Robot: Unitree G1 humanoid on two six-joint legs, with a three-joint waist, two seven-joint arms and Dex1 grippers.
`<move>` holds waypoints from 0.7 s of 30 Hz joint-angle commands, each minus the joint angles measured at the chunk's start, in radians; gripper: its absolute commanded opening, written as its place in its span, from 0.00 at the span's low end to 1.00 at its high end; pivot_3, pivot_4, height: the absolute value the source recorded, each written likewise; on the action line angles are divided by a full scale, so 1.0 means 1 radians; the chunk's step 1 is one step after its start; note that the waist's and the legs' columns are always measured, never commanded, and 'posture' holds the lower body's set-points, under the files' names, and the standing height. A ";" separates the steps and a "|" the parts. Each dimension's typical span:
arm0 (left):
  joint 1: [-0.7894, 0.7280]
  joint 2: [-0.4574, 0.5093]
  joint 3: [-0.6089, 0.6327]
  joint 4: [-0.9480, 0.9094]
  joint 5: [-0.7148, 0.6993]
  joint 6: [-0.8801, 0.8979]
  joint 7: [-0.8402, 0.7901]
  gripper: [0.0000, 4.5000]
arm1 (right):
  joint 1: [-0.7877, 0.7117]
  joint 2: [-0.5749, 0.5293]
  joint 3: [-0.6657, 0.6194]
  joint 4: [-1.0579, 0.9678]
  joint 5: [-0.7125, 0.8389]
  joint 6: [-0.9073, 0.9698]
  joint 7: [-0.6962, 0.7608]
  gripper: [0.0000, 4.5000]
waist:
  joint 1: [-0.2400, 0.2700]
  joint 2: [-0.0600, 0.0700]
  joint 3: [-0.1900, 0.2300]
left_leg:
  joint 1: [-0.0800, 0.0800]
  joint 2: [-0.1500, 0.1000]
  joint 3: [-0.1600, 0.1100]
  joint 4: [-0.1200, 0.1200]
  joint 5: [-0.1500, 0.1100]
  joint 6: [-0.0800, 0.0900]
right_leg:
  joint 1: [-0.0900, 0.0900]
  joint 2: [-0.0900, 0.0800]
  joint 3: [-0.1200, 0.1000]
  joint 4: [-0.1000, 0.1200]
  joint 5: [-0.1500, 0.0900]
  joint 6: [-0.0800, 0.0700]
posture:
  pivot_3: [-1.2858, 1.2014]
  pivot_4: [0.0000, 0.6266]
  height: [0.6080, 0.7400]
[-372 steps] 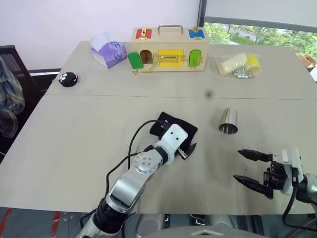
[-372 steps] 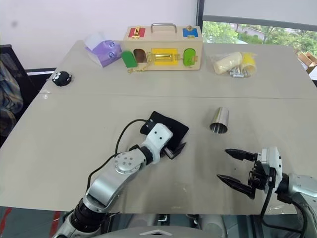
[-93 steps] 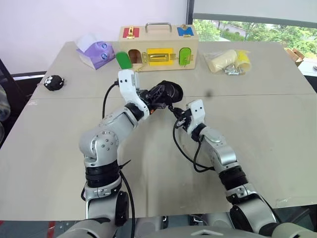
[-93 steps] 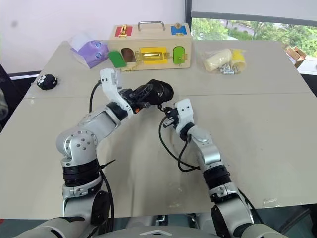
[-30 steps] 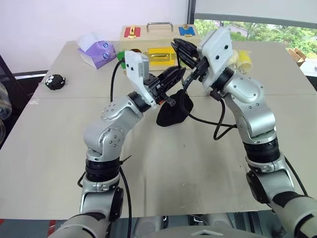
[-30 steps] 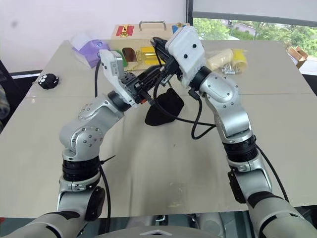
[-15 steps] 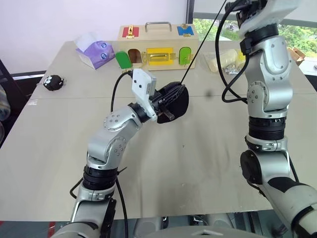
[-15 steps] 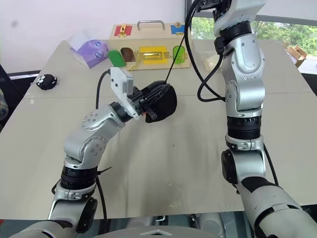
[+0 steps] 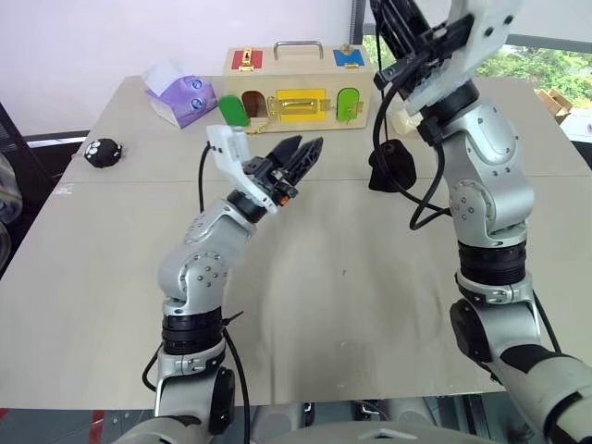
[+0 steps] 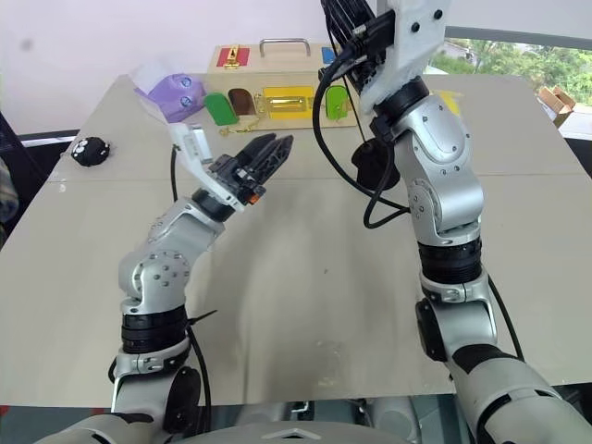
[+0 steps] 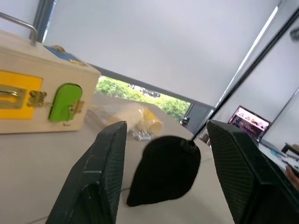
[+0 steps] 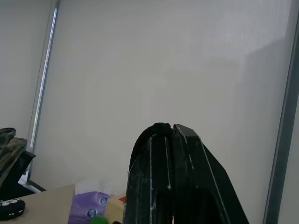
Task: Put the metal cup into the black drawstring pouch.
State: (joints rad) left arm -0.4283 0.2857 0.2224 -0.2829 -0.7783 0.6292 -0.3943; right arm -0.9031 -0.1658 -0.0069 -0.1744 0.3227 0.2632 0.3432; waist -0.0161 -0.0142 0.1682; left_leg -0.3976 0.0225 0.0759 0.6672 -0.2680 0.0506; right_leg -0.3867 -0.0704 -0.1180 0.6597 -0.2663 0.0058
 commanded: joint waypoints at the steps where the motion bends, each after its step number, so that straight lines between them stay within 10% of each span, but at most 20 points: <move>1: 0.042 0.047 0.057 -0.007 0.004 0.000 0.007 0.63 | 0.001 -0.004 -0.013 -0.064 0.033 0.013 0.011 0.00 | 0.002 0.000 0.000 | 0.000 0.000 0.000 0.000 0.000 0.000 | 0.000 0.000 0.000 0.000 0.000 0.000 | 0.52 0.24 1.00; 6: 0.105 0.105 0.084 0.004 0.030 -0.008 0.000 0.63 | 0.066 -0.036 0.004 -0.101 0.057 0.061 0.056 0.00 | 0.010 0.000 0.000 | -0.001 0.000 -0.001 0.001 0.000 0.000 | 0.000 -0.001 -0.001 -0.001 0.000 0.000 | 0.52 0.24 1.00; 14: 0.346 0.200 0.071 -0.094 0.066 -0.021 -0.089 0.64 | 0.411 -0.295 -0.033 -0.283 0.273 0.273 0.325 0.67 | 0.013 0.000 0.001 | -0.002 0.000 -0.001 -0.001 -0.001 0.002 | 0.001 -0.001 -0.001 -0.005 0.000 0.000 | 0.52 0.24 1.00; 21: 0.604 0.308 0.057 -0.187 0.153 -0.080 -0.213 0.64 | 0.723 -0.497 -0.135 -0.247 0.288 0.204 0.534 0.67 | 0.015 -0.001 0.001 | 0.000 0.000 -0.002 -0.002 -0.002 0.003 | 0.001 -0.002 -0.001 -0.004 0.000 -0.001 | 0.52 0.24 1.00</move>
State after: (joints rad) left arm 0.1483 0.5735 0.2727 -0.4256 -0.6568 0.5899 -0.5696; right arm -0.2126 -0.6529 -0.1019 -0.4410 0.6195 0.5213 0.8249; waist -0.0011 -0.0148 0.1687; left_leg -0.3972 0.0228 0.0741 0.6650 -0.2709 0.0540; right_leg -0.3856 -0.0733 -0.1190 0.6553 -0.2667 0.0052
